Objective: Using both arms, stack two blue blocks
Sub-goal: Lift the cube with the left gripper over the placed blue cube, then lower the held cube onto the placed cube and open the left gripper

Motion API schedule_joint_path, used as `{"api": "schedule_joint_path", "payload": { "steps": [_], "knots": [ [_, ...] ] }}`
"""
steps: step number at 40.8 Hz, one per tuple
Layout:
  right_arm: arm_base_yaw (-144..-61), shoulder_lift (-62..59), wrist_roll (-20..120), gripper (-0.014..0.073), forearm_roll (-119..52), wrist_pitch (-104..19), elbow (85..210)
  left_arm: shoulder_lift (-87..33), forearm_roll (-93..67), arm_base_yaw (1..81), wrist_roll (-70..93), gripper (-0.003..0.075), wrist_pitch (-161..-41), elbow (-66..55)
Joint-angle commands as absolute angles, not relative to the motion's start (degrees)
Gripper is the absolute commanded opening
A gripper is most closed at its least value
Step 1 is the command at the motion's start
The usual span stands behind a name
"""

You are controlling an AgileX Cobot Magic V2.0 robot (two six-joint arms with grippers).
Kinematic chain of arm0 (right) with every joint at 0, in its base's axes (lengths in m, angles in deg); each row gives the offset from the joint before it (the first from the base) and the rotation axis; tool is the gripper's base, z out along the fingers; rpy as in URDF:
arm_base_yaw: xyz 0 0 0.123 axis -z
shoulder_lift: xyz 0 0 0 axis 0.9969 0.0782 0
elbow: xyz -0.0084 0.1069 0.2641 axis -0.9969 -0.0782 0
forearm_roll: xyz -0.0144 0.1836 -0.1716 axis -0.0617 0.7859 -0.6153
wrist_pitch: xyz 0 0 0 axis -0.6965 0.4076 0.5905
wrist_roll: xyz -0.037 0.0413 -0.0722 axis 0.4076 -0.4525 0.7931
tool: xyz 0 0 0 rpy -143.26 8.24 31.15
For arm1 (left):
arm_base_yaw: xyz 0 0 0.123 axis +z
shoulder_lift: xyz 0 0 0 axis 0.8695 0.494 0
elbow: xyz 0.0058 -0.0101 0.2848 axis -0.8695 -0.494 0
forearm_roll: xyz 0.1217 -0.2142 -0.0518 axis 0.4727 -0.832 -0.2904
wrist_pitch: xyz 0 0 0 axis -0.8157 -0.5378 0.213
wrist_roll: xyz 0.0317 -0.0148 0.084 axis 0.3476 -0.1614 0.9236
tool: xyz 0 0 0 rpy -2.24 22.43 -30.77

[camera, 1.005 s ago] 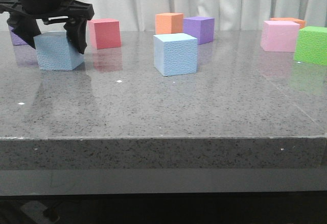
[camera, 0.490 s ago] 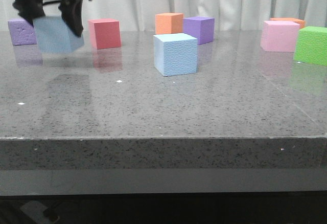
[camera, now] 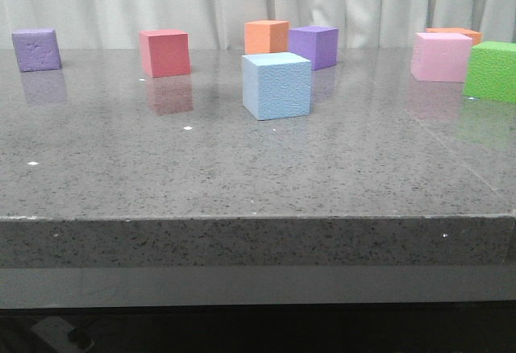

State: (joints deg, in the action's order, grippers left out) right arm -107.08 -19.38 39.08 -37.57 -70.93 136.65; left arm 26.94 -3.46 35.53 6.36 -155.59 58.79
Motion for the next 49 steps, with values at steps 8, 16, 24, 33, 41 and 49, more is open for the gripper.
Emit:
{"api": "schedule_joint_path", "payload": {
  "steps": [8,16,24,33,41,49],
  "knots": [
    [-106.74,-19.65,39.44,0.0586,-36.90,-66.93,138.12,24.81,-6.83,28.91,19.70,0.0345,-150.15,60.66],
    [-106.74,-19.65,39.44,0.0586,-36.90,-66.93,138.12,26.75,-6.92,28.28,19.70,0.0345,-148.68,60.66],
    [-106.74,-19.65,39.44,0.0586,-36.90,-66.93,138.12,29.44,-6.74,28.28,19.70,0.0345,-148.68,60.66],
    [-106.74,-19.65,39.44,0.0586,-36.90,-66.93,138.12,30.70,-6.74,28.40,19.70,0.0345,-147.64,60.66],
    [-106.74,-19.65,39.44,0.0586,-36.90,-66.93,138.12,30.83,-6.74,28.40,19.70,0.0345,-147.64,60.66],
    [-106.74,-19.65,39.44,0.0586,-36.90,-66.93,138.12,30.83,-6.88,28.40,19.56,0.0345,-150.06,60.66]
  ]
}}
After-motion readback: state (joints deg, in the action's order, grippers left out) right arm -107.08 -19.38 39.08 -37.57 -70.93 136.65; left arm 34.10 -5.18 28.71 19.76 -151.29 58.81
